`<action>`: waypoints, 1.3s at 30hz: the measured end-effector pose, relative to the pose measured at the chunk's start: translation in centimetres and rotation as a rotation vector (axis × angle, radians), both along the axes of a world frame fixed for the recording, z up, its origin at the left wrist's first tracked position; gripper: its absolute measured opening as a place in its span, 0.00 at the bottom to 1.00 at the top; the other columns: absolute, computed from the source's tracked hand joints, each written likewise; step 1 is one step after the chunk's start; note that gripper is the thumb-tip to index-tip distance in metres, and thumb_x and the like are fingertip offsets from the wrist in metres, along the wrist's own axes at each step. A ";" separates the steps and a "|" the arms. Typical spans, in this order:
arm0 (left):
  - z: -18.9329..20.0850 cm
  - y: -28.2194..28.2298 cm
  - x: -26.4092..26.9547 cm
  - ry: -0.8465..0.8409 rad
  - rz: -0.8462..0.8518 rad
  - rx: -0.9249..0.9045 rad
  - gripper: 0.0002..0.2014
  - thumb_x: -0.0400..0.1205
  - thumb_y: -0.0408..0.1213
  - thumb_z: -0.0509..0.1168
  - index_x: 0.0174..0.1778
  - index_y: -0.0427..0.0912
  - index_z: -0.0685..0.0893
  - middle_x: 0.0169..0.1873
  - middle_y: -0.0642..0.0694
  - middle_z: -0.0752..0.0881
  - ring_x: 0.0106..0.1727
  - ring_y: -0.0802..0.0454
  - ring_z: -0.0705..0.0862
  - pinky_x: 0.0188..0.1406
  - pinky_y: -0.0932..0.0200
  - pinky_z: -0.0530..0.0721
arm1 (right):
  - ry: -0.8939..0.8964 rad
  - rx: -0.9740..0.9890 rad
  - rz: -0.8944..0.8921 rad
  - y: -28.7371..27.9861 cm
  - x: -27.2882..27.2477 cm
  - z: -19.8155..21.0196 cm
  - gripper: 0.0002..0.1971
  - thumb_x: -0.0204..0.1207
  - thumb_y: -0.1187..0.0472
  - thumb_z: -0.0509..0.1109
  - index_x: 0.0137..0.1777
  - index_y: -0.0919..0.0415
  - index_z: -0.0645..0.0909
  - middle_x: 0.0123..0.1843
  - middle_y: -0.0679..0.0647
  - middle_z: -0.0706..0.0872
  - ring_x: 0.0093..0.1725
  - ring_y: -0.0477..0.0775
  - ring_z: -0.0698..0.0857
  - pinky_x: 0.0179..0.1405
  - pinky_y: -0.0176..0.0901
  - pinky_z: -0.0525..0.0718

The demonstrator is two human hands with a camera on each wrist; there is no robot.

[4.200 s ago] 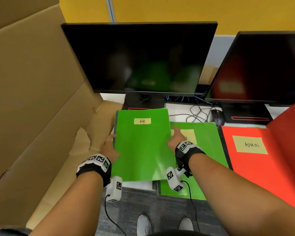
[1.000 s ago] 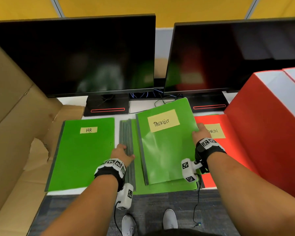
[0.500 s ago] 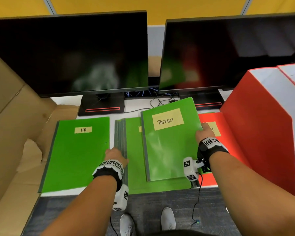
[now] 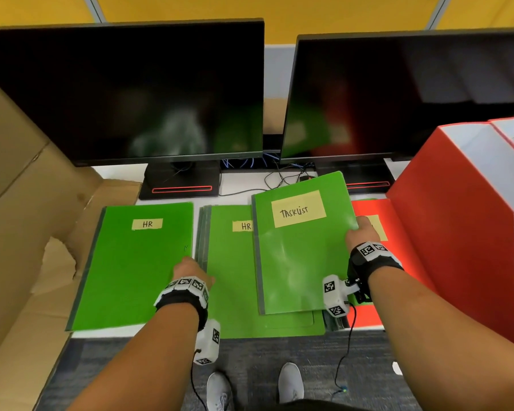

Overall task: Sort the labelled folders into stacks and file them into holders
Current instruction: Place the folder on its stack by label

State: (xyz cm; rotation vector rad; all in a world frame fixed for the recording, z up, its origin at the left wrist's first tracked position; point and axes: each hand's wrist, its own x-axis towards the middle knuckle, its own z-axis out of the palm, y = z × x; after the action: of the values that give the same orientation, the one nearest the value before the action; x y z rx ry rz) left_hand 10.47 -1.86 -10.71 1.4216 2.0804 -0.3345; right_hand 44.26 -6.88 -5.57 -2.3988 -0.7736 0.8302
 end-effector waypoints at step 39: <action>2.3 2.6 -18.9 -0.331 0.687 0.450 0.26 0.82 0.27 0.61 0.77 0.34 0.63 0.69 0.30 0.74 0.68 0.33 0.77 0.29 0.68 0.62 | 0.064 0.048 0.016 3.7 -10.8 -1.7 0.21 0.74 0.75 0.55 0.63 0.62 0.76 0.49 0.66 0.84 0.42 0.61 0.79 0.40 0.45 0.75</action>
State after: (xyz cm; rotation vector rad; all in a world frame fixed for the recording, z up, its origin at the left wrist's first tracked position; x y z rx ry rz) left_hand -8.39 0.75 -8.44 0.8091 2.2738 0.6331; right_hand 33.42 -3.18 -7.22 -2.3152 -0.7796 0.8796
